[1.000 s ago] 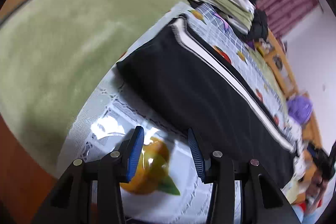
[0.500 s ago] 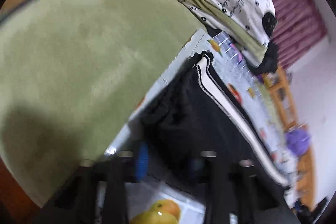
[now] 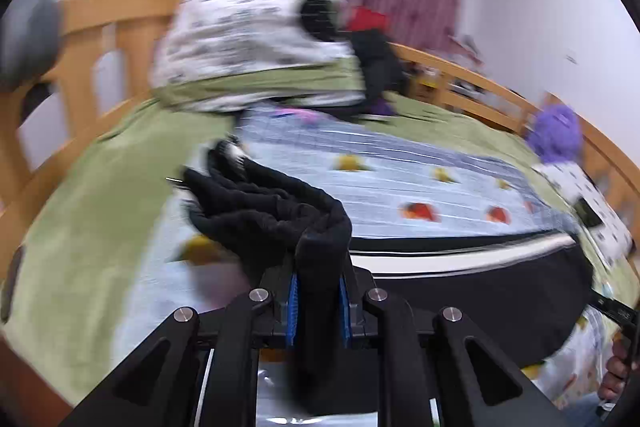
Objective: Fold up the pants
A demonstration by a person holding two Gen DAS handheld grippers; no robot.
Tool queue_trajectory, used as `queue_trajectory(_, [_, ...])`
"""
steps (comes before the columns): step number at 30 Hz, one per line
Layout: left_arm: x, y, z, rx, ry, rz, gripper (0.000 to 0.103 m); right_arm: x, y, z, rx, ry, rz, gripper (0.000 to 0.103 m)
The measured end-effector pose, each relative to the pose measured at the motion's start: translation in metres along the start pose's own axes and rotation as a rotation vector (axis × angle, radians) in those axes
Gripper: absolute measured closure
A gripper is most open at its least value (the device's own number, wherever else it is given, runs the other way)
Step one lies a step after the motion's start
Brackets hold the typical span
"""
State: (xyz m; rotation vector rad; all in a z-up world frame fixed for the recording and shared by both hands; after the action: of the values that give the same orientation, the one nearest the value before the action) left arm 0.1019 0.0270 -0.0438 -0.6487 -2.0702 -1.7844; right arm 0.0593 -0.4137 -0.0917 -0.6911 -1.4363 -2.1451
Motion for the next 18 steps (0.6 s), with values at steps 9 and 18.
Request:
queue_trajectory(9, [-0.07,-0.049,-0.185,-0.099,-0.332,0.162,0.088,0.034,-0.005,-0.069,-0.087,-0.097,-0.047,0.072])
queue_trajectory(18, [-0.066,-0.107,-0.197,-0.18,-0.441,0.343,0.064,0.017,-0.011,-0.058,-0.041,-0.049,0.031,0.07])
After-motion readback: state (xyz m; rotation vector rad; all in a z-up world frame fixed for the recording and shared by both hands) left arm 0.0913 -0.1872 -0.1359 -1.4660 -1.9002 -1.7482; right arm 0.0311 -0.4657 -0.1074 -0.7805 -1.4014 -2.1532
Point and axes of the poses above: each gripper's, at about its wrist camera, not at the fingertips, and x roughly against the way its jaws point, z to its left, y to its top, the point moved 1 cm from there along -x, roughly the way its jaws point, and after that the axes turned 5 degrees about -z, right-handed, at the moved point
